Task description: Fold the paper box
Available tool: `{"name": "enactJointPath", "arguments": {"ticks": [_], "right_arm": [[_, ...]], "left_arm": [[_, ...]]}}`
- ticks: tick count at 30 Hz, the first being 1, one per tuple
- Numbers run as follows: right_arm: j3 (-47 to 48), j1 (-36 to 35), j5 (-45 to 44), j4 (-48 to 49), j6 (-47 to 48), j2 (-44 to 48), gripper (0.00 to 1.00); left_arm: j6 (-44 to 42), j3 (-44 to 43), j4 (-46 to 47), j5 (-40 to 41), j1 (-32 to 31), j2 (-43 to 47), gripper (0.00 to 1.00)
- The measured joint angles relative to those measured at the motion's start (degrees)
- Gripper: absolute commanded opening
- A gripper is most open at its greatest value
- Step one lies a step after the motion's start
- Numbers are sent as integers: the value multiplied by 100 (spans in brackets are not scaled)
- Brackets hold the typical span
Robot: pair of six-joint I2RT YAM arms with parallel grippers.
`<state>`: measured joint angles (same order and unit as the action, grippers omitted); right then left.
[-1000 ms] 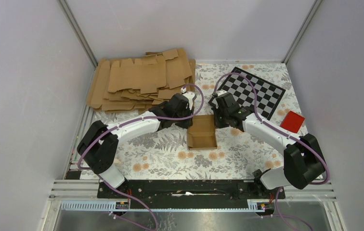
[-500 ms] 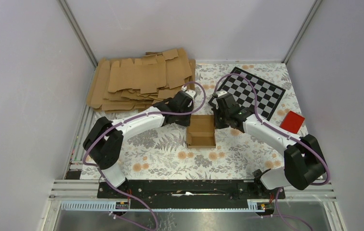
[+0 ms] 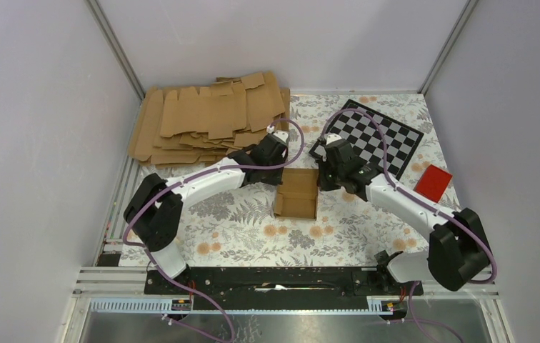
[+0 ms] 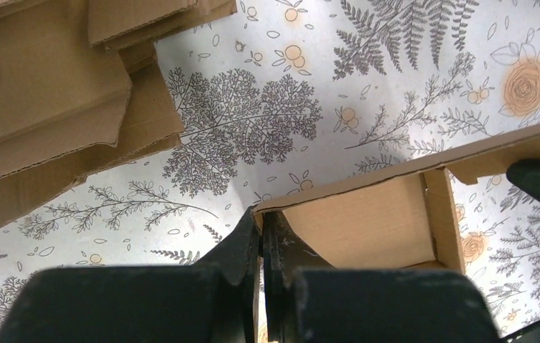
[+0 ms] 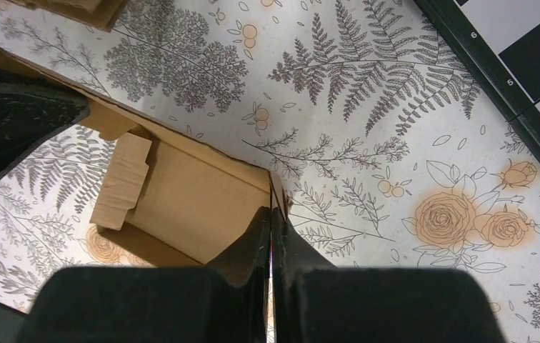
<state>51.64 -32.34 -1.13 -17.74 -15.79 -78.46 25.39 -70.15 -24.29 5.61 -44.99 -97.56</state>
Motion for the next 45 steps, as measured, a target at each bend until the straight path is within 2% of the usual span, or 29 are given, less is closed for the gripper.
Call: {"name": "enactJointPath", "arguments": {"ticks": [5,10,16,23,29,45], "right_arm": [[-328,-72,-179,372,-278,367,0],[-710,-302,-765,1169,-664,590,0],[-1080,-623,-1499,2275,-992,551,0],[-2015,-807,-1784,3423,-1165,463,0],[-2280,-815,-1864,3766,-1169,634,0],[-2741,-852,-1659,3585,-997,1047,0]], "left_arm": [[179,61,221,407,-138,149,0],[326,649,914,874,-267,575,0],[409,1729,2479,1429,-334,938,0],[448,2855,3932,2210,-929,1040,0],[605,2953,4127,2573,-1204,1034,0],[1185,3132,4282,2723,-1460,844,0]]}}
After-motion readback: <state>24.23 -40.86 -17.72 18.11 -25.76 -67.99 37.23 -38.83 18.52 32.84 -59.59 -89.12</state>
